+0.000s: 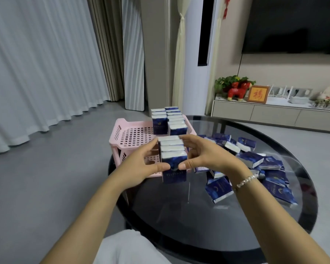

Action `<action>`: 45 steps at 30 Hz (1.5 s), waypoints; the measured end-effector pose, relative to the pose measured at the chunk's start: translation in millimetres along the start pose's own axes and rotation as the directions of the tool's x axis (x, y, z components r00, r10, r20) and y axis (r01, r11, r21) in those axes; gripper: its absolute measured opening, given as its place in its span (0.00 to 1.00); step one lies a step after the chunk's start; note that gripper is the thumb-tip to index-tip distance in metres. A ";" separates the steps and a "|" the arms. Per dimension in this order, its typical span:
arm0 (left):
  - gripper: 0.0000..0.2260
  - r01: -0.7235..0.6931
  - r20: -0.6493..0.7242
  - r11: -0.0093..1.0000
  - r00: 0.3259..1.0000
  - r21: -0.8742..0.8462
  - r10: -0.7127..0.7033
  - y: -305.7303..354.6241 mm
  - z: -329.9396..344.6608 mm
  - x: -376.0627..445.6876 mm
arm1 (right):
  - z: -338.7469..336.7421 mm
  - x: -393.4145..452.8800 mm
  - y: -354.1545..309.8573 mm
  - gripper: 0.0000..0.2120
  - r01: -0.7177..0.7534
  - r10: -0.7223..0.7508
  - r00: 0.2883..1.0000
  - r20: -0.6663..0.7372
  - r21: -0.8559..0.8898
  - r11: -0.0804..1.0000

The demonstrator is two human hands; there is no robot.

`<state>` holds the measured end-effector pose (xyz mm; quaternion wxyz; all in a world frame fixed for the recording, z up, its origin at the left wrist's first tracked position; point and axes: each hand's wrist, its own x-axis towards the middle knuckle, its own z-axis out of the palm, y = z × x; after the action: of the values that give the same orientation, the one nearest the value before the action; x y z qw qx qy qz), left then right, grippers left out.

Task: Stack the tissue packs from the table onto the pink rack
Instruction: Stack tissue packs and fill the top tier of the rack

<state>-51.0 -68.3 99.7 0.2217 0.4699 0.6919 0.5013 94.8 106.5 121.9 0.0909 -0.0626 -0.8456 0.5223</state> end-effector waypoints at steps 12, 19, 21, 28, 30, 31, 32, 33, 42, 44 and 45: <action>0.24 0.018 0.045 0.997 0.999 0.078 -0.021 14.8 -63.0 62.9 | -22.6 95.4 -29.3 0.37 -0.080 0.059 0.995 -0.077 -0.311 0.947; 0.27 0.115 0.046 0.993 0.992 0.004 -0.115 -11.2 -65.8 104.9 | -33.9 135.3 -13.3 0.48 -0.210 0.161 0.976 -0.149 -0.422 0.882; 0.29 0.138 0.048 0.990 0.989 -0.020 -0.137 -22.7 -63.5 114.2 | -36.2 139.3 -11.2 0.45 -0.207 0.155 0.977 -0.149 -0.460 0.864; 0.33 0.131 0.086 0.990 0.988 -0.041 -0.127 -42.7 -57.2 126.4 | -39.5 146.2 -9.0 0.42 -0.263 0.205 0.965 -0.166 -0.538 0.801; 0.34 0.138 0.082 0.990 0.987 -0.009 -0.136 -43.9 -55.9 126.4 | -38.4 147.9 -8.0 0.44 -0.266 0.209 0.964 -0.164 -0.577 0.772; 0.34 0.135 0.077 0.991 0.988 0.018 -0.136 -43.5 -54.5 126.4 | -38.2 148.1 -8.5 0.44 -0.268 0.213 0.964 -0.161 -0.593 0.759; 0.33 0.128 0.076 0.991 0.989 0.041 -0.130 -42.4 -53.5 126.2 | -37.8 148.1 -9.6 0.45 -0.268 0.216 0.963 -0.159 -0.609 0.746; 0.33 0.119 0.079 0.991 0.989 0.060 -0.124 -41.2 -52.9 126.1 | -37.7 148.5 -10.5 0.45 -0.266 0.220 0.963 -0.152 -0.627 0.732; 0.37 0.144 0.214 0.975 0.960 0.169 -0.179 -39.1 -52.0 128.0 | -38.5 138.9 -10.9 0.34 -0.132 0.145 0.989 -0.033 -0.638 0.758; 0.40 0.186 0.220 0.968 0.950 0.166 -0.221 -33.9 -45.3 128.2 | -36.4 135.5 -10.1 0.30 -0.110 0.145 0.989 -0.006 -0.683 0.722; 0.42 0.225 0.210 0.967 0.946 0.118 -0.246 -32.3 -42.4 128.7 | -35.9 134.3 -9.5 0.29 -0.106 0.158 0.987 0.009 -0.703 0.703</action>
<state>-157.0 21.6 108.6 0.3342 0.4471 0.7362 0.3826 -28.5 160.6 158.0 -0.0060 -0.1349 -0.9761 0.1703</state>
